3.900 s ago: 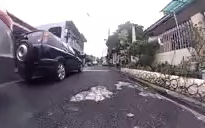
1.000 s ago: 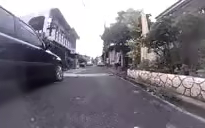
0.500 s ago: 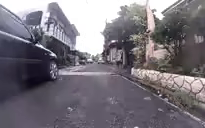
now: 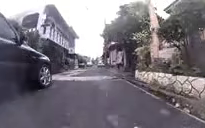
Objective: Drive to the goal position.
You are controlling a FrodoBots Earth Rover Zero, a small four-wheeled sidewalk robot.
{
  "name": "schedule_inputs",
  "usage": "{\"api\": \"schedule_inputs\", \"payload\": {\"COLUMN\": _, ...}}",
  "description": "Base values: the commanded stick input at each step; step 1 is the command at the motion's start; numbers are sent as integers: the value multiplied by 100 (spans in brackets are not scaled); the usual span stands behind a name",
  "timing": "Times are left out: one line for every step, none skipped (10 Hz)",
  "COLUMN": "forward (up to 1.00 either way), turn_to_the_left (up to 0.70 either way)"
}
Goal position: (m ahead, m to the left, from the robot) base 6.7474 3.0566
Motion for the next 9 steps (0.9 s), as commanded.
{"api": "schedule_inputs", "payload": {"forward": 100, "turn_to_the_left": 0}}
{"api": "schedule_inputs", "payload": {"forward": 100, "turn_to_the_left": 0}}
{"api": "schedule_inputs", "payload": {"forward": 100, "turn_to_the_left": 0}}
{"api": "schedule_inputs", "payload": {"forward": 100, "turn_to_the_left": 0}}
{"api": "schedule_inputs", "payload": {"forward": 100, "turn_to_the_left": 0}}
{"api": "schedule_inputs", "payload": {"forward": 100, "turn_to_the_left": 0}}
{"api": "schedule_inputs", "payload": {"forward": 100, "turn_to_the_left": 0}}
{"api": "schedule_inputs", "payload": {"forward": 100, "turn_to_the_left": 0}}
{"api": "schedule_inputs", "payload": {"forward": 100, "turn_to_the_left": 0}}
